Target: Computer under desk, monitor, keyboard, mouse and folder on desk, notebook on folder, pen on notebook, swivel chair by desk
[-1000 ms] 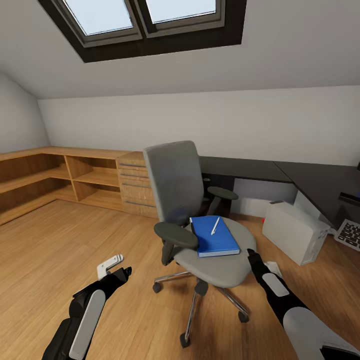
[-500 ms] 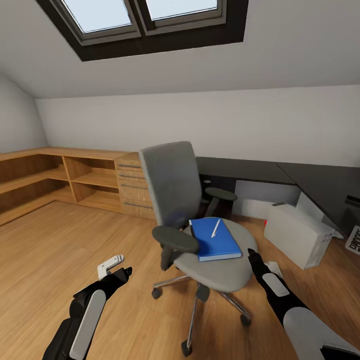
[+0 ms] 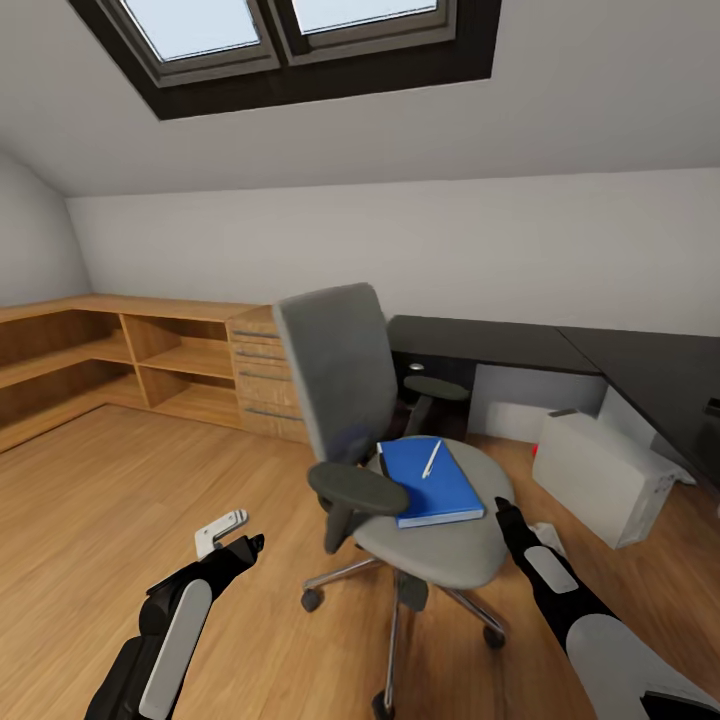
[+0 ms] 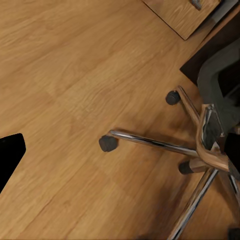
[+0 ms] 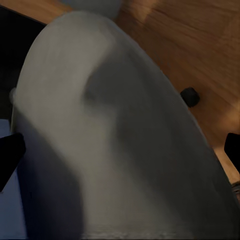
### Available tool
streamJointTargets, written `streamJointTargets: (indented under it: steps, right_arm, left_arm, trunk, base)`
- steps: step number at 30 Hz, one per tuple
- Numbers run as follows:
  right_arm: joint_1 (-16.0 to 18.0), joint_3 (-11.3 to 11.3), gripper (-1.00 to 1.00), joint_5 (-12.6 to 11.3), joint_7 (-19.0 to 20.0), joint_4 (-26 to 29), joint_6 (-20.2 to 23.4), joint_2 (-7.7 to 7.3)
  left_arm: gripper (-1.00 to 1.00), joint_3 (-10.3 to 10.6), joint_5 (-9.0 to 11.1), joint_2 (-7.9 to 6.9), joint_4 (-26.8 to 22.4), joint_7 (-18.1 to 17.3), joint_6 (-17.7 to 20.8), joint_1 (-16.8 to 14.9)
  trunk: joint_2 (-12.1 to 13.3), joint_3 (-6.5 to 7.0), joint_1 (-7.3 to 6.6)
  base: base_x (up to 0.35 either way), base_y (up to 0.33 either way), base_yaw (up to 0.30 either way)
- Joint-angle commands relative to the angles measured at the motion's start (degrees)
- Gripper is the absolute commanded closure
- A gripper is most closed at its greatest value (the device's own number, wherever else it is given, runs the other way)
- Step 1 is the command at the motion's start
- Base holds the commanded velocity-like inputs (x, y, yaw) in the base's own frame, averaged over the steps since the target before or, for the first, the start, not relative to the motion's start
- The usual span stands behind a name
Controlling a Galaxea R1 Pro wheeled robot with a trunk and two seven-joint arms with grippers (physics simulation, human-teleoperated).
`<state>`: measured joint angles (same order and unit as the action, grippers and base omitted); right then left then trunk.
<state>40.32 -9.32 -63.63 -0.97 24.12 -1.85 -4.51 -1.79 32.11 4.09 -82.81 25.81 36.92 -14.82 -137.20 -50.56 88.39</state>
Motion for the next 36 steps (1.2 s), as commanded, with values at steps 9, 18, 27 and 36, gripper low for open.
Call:
streamJointTargets:
  steps: [9, 18, 27, 36]
  right_arm:
    - [0.0, 0.3, -1.00, -0.6, 0.0, 0.0, -1.7, 0.03]
    - [0.0, 0.4, -1.00, -0.5, 0.0, 0.0, -2.1, 0.19]
    - [0.0, 0.4, -1.00, -0.4, 0.6, 0.0, -2.1, 0.20]
    - [0.0, 0.4, -1.00, -0.4, 0.9, 0.0, -2.1, 0.20]
  left_arm:
    - [-1.00, -0.1, 0.6, 0.04, -0.1, 0.5, 0.2, 0.0]
    - [-1.00, 0.0, 0.6, 0.04, -0.1, 0.5, 0.2, 0.0]
    - [-1.00, 0.0, 0.6, 0.09, -0.1, 0.4, 0.1, 0.0]
    - [-1.00, 0.4, 0.7, 0.12, 0.1, 0.5, 0.1, 0.0]
  trunk:
    - [0.0, -0.06, -0.01]
    - [0.0, -0.40, -0.01]
    - [0.0, -0.95, -0.01]
    - [0.0, -1.51, -0.01]
  base:
    - [0.004, 0.000, 0.192]
    - [0.000, 0.000, 0.246]
    - [0.112, 0.000, 0.214]
    - [0.016, 0.000, 0.206]
